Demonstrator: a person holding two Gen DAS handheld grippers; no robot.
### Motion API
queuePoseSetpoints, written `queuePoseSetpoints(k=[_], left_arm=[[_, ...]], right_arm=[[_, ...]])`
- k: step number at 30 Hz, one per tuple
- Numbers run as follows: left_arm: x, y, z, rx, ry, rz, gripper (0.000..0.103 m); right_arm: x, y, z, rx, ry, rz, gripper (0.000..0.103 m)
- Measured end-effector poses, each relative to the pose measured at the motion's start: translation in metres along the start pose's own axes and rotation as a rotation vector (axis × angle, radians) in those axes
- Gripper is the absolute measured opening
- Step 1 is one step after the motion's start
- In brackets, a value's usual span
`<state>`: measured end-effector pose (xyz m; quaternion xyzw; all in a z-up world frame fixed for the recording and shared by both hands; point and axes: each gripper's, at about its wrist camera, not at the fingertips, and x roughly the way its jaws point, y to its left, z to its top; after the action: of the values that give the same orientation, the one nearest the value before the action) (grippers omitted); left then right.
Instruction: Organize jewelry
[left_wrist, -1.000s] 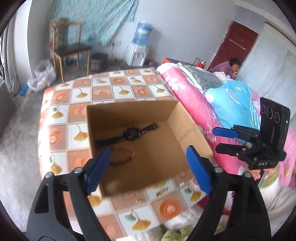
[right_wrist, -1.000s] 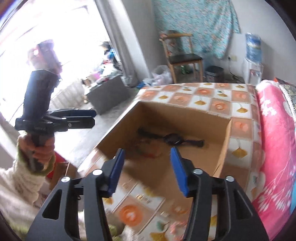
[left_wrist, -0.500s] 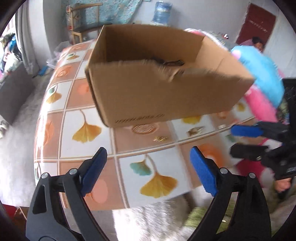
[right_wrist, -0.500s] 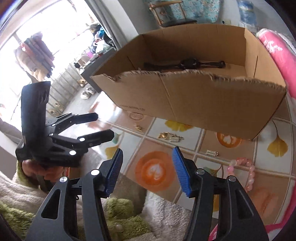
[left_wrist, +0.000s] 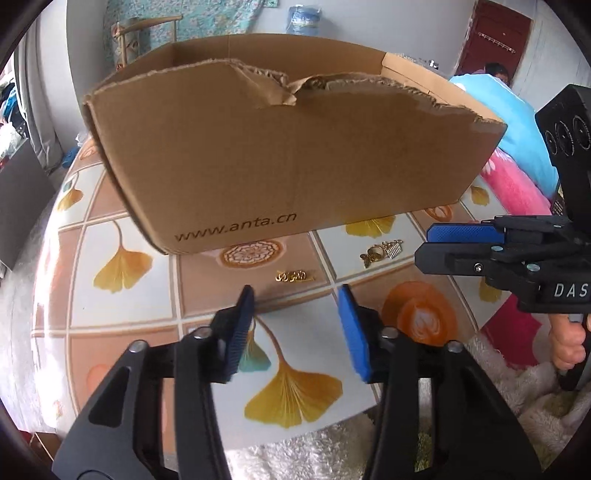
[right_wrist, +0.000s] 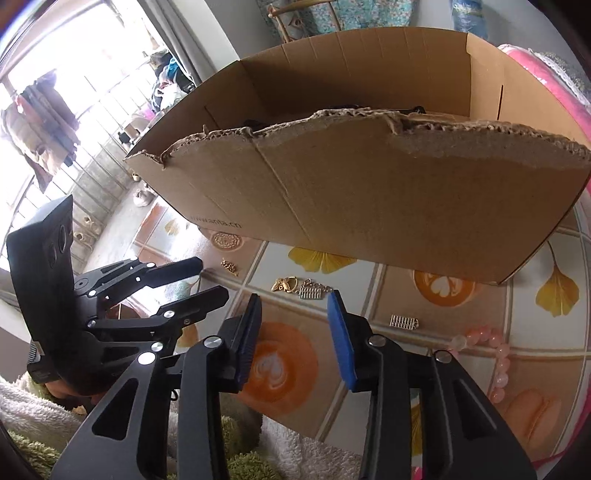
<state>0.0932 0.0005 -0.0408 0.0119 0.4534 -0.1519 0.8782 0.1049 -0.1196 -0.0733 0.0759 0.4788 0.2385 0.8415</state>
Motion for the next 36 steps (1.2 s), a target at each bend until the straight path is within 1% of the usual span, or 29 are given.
queuePoseSetpoints(k=[7,11,14,17,23,28,32,36], left_arm=[[0.005,0.004,0.007,-0.015,-0.012,-0.004,0.034],[0.007,-0.001,0.008,0.027,-0.015,0.038,0.023],[0.009,-0.006,0.009,0.067,-0.019,0.077,0.012],[0.010,-0.010,0.009,0.091,-0.025,0.085,0.006],[0.008,-0.014,0.007,0.119,-0.028,0.101,0.003],[0.004,-0.011,0.003,0.104,-0.024,0.112,0.003],[0.001,-0.005,0.000,0.084,-0.024,0.117,0.003],[0.001,-0.003,-0.001,0.078,-0.028,0.118,0.003]], right_arm=[[0.005,0.006,0.004,-0.007,-0.001,0.015,0.034],[0.011,0.015,0.007,-0.020,0.000,0.001,0.034],[0.012,0.016,0.008,-0.022,-0.005,-0.005,0.034],[0.010,0.015,0.008,-0.023,-0.012,-0.010,0.034],[0.007,0.017,0.007,-0.044,-0.021,-0.007,0.029],[0.014,0.024,0.010,-0.072,-0.011,-0.017,0.027],[0.020,0.036,0.012,-0.119,-0.001,-0.031,0.027],[0.027,0.044,0.012,-0.130,0.023,-0.037,0.027]])
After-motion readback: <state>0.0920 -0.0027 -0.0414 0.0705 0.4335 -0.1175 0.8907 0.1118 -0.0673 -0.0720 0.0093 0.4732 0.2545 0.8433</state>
